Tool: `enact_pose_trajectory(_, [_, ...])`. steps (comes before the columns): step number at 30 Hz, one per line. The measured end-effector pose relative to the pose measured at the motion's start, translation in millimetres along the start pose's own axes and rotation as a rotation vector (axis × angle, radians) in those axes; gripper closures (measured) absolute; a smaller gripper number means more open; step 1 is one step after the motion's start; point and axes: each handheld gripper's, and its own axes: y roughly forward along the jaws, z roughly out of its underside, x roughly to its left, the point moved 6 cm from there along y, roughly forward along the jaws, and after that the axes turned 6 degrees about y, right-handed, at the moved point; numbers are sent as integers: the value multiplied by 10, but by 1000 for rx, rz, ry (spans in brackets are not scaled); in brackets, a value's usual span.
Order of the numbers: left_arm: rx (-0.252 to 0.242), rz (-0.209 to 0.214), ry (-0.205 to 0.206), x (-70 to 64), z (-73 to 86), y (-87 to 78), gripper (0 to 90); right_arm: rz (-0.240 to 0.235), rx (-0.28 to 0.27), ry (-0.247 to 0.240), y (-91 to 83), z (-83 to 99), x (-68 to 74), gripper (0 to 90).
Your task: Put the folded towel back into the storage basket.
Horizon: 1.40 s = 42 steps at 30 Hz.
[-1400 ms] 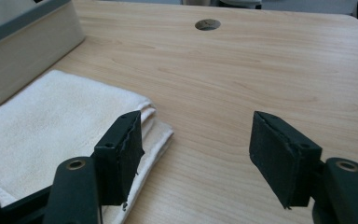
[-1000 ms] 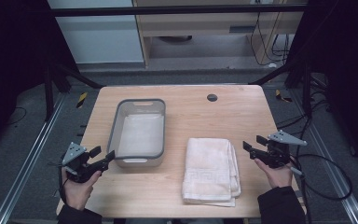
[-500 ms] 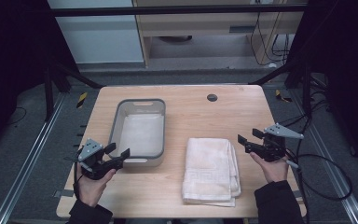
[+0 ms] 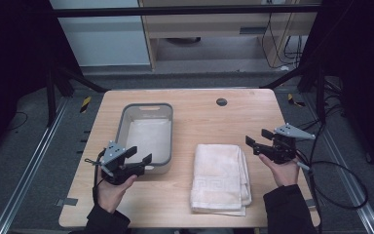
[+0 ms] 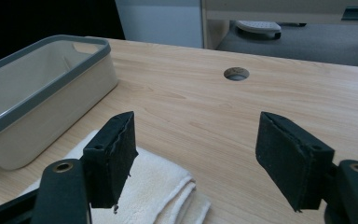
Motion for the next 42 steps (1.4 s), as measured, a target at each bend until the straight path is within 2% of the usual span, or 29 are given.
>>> enact_pose_trajectory(10, [23, 70, 41, -360, -40, 193, 342, -22, 40, -17, 57, 76, 34, 284])
enact_pose_trajectory(12, [22, 80, 36, -411, -31, 204, 342, -34, 50, -5, 73, 94, 33, 280])
enact_pose_trajectory(18, [41, 112, 43, -569, 42, 263, 340, -32, 81, -23, 124, 141, 51, 261])
enact_pose_trajectory(22, [49, 119, 50, -621, 62, 293, 340, -28, 81, -27, 125, 155, 54, 264])
enact_pose_trajectory(24, [57, 129, 54, -663, 81, 325, 337, -45, 78, -4, 127, 178, 42, 261])
enact_pose_trajectory(27, [64, 135, 56, -688, 103, 346, 335, -42, 82, 9, 136, 205, 9, 257])
enact_pose_trajectory(42, [112, 164, 90, -851, 214, 466, 335, -40, 139, -15, 219, 336, 45, 256])
